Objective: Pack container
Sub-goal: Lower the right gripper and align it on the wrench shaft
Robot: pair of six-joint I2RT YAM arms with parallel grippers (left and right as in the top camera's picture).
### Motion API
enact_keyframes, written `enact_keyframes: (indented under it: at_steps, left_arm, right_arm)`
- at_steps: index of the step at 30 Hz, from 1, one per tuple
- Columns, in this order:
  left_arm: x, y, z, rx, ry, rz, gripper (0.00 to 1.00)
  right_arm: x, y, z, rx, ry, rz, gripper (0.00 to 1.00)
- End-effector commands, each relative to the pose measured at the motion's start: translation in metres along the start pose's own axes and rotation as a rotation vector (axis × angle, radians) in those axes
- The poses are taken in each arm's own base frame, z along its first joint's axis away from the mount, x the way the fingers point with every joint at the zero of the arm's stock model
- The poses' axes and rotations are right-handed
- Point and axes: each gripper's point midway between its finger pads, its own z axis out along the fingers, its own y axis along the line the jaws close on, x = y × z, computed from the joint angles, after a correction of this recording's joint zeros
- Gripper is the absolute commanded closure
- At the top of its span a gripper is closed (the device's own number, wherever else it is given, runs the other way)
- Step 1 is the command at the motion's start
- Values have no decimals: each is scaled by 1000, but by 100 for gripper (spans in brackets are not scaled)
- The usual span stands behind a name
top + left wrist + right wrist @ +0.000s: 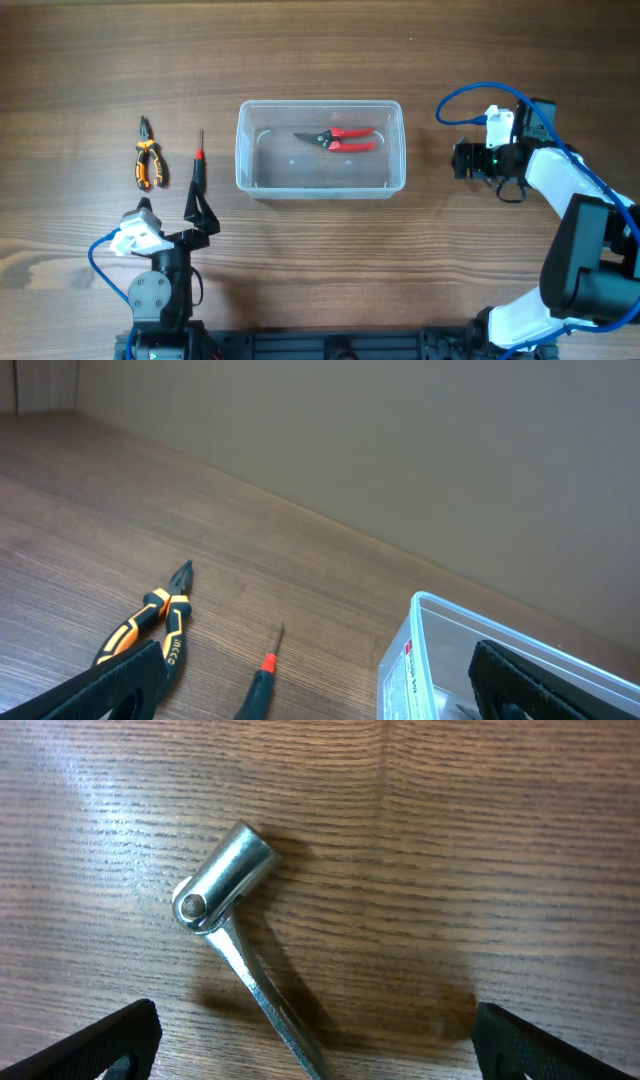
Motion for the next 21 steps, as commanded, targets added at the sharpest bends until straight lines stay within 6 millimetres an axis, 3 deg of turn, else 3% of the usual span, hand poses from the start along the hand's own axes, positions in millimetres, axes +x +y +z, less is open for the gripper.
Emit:
enact_keyframes:
  at_steps: [1,3,7,14,16,21]
  left_arm:
    - [0,0,0,-2,-3,-13,0]
    - [0,0,0,-2,-2,-13,0]
    - [0,0,0,-2,-3,-13,0]
    - [0,0,0,-2,-3,-13,0]
    - [0,0,0,-2,-3,-13,0]
    - [0,0,0,-2,-2,-13,0]
  right_arm:
    - [-2,4,3,-26,-3,78,0]
    - [-6,4,-2,-23,-20,37,0]
    - [0,4,-10,-20,13,-284,0]
    - [7,-15,-14,71,91,-654,1]
    - [6,-19,-14,94,100,-680,1]
    - [2,-20,-14,103,84,-678,27]
